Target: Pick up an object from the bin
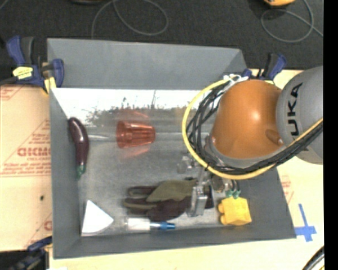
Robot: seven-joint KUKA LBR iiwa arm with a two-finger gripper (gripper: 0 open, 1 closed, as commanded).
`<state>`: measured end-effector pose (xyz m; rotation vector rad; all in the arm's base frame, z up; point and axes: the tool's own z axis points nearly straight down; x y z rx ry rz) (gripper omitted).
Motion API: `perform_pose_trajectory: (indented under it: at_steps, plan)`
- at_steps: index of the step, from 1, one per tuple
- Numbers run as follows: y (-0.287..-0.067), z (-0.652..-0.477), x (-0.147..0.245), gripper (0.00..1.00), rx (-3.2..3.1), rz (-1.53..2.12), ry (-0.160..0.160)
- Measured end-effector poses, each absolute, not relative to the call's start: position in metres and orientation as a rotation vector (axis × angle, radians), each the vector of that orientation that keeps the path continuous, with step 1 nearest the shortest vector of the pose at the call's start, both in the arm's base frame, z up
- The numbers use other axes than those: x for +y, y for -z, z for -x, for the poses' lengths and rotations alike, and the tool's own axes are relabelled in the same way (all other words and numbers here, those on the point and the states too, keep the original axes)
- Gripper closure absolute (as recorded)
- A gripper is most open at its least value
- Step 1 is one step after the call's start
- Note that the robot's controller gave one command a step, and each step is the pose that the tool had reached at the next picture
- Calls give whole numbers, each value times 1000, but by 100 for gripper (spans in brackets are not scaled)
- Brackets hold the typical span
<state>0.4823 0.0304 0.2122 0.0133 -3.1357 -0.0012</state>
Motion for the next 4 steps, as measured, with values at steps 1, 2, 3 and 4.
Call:
perform_pose_trajectory:
  at_steps: [1, 2, 3, 4]
  plan:
    - [-217, -484, 31, 0, -3144, -12, 3]
    - [-147, -506, 15, 0, -3146, 68, 3]
    - [-73, -514, 0, 0, -3141, 207, 5]
    - [-69, -503, 18, 0, -3106, 490, 4]
